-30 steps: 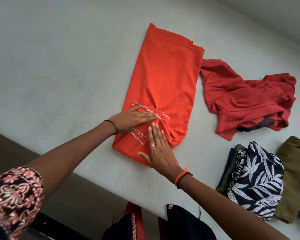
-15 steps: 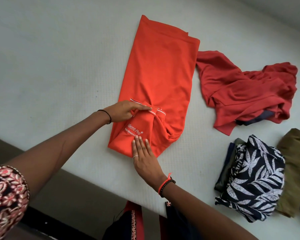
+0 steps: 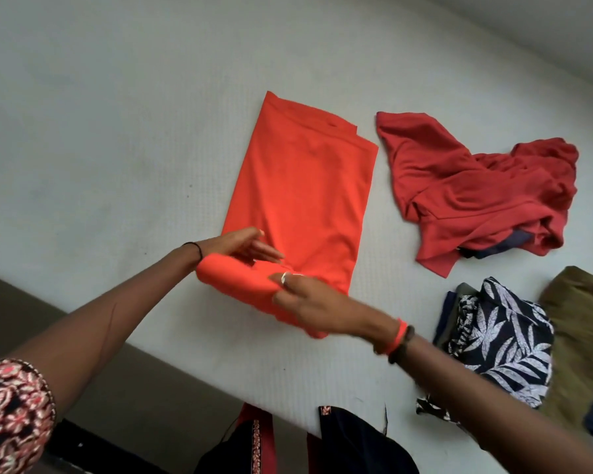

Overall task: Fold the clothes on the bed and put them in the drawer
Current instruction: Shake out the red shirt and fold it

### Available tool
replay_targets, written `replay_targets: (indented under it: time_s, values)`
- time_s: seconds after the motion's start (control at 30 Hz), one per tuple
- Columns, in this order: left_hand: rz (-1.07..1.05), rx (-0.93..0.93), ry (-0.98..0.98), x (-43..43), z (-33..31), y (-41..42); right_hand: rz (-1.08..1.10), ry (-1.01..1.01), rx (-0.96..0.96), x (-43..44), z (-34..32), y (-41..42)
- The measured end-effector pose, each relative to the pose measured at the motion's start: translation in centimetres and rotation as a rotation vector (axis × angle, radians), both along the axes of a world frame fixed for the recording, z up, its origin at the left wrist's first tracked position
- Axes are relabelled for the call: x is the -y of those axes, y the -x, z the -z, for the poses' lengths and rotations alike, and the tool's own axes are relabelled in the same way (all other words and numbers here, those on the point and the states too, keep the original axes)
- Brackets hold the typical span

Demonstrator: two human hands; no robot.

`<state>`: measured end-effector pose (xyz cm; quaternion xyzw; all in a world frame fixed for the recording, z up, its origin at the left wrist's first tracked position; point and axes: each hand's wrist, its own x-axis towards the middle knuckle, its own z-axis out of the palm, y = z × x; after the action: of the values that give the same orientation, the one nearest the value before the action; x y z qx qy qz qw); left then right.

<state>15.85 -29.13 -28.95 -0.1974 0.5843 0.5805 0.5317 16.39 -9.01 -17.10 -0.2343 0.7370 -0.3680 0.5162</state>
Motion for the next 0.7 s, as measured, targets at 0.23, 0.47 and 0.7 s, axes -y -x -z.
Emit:
replay_targets:
  time_s: [0.23, 0.47, 0.7]
  values:
    - [-0.498, -0.158, 0.224, 0.9, 0.0, -1.8, 0.441, -0.037, 0.460, -1.1, 5.5, 7.9]
    - [-0.447, -0.004, 0.031, 1.5, -2.0, 0.3, 0.478, -0.153, 0.346, -0.4, 9.7, 12.8]
    - [-0.194, -0.085, 0.057, 1.8, -0.9, 0.8, 0.514, -0.123, 0.209, -0.5, 12.2, 13.2]
